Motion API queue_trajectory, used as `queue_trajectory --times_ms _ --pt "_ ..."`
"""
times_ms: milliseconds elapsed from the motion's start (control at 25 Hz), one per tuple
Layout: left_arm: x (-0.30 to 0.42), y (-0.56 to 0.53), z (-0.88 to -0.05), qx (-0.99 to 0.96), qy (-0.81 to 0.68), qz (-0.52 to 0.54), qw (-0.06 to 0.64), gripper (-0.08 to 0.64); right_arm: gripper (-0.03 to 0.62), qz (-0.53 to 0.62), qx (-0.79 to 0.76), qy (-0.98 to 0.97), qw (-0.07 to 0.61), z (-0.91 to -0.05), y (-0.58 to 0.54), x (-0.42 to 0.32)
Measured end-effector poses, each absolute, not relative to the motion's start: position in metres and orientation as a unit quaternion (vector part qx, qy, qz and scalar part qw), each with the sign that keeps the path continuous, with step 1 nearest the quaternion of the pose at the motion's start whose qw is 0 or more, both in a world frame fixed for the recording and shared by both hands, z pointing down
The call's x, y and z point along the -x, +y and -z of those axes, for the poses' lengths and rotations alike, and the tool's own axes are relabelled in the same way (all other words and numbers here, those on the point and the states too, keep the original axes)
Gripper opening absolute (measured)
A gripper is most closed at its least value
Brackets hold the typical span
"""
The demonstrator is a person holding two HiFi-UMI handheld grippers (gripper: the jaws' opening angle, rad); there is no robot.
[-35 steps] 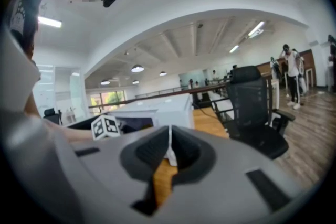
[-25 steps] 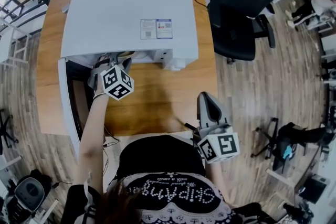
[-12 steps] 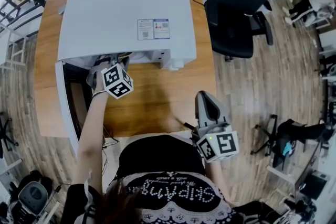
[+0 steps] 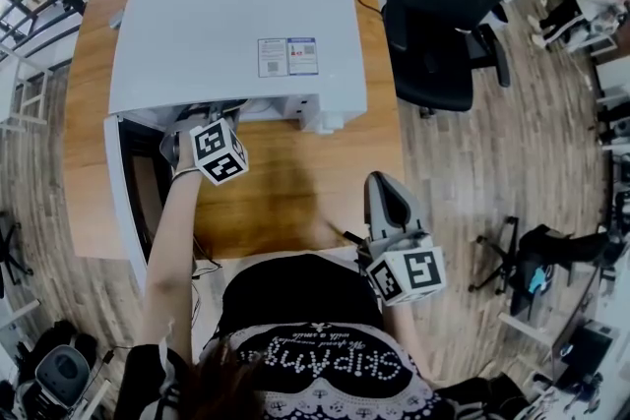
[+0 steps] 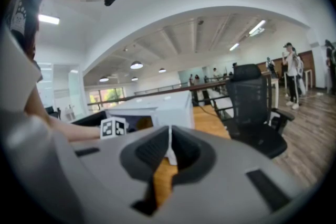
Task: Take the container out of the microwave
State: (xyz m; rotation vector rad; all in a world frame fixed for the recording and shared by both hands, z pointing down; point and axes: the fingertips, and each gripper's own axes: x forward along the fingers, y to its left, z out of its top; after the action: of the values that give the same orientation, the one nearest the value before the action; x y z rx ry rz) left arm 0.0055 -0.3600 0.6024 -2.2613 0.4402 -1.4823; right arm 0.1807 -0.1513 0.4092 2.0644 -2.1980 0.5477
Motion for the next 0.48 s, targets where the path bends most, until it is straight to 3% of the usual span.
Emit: queue_trajectory --times_ms 480 --pt "-0.0054 -0.3559 -0.6043 0.807 0.138 0.541 0.191 0.035 0.037 -0.176 -0.676 -0.714 0.038 -0.4066 -0.1473 -0.1813"
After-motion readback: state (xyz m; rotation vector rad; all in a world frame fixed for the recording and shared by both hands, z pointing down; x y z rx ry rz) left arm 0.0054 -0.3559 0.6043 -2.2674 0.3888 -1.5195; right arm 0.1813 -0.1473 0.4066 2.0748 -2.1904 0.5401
